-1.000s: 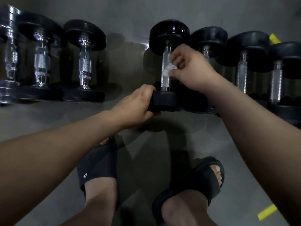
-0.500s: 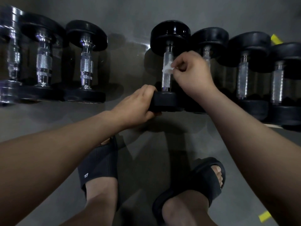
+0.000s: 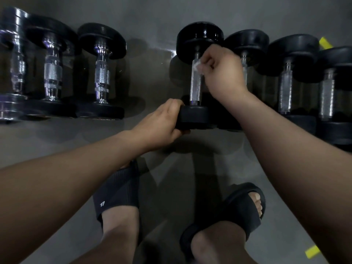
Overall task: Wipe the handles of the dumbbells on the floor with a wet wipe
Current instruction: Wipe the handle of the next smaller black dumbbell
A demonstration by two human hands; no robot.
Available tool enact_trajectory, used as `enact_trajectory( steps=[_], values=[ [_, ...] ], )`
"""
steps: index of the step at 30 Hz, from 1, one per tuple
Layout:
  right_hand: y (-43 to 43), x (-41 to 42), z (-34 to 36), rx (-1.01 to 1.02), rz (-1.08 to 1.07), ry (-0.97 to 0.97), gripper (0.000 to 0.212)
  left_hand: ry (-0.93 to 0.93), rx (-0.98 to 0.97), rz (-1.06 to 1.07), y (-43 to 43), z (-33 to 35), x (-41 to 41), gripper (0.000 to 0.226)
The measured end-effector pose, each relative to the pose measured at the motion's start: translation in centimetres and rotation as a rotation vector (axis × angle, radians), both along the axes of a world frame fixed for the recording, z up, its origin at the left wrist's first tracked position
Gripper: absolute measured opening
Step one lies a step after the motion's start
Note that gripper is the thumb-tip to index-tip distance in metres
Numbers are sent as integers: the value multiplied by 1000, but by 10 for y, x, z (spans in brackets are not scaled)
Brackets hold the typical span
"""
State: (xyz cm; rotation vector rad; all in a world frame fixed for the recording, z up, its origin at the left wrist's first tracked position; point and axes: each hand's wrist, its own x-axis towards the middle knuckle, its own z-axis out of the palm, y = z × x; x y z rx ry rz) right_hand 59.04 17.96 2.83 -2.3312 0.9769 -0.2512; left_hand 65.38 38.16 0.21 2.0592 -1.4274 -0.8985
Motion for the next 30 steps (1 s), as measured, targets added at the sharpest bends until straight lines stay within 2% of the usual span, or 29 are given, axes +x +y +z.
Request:
enact_trajectory(
  steps=[3, 5, 9, 11, 17, 22, 25, 30],
  values=[
    [-3, -3, -3, -5, -53, 13, 7, 43, 3, 19, 1, -1, -1, 60],
    [3, -17, 4, 51, 30, 64, 9, 71, 22, 31, 1, -1, 0, 62],
    [6, -37, 19, 139, 291, 316, 9, 124, 32, 58, -1, 0, -1, 62],
    [2, -36, 22, 164, 306, 361, 12, 141, 24, 64, -3, 1, -6, 57],
    [1, -38, 10, 268, 80, 223, 14, 4, -3, -26, -6, 4, -6, 45],
    [0, -30, 3, 289, -62, 101, 17, -274, 59, -117, -20, 25, -15, 45],
    [0, -18, 4, 201, -91, 48, 14, -432, 134, -155, -27, 32, -22, 54],
    [2, -15, 9, 159, -15, 49, 10, -432, 111, -133, -26, 25, -23, 55]
  ],
)
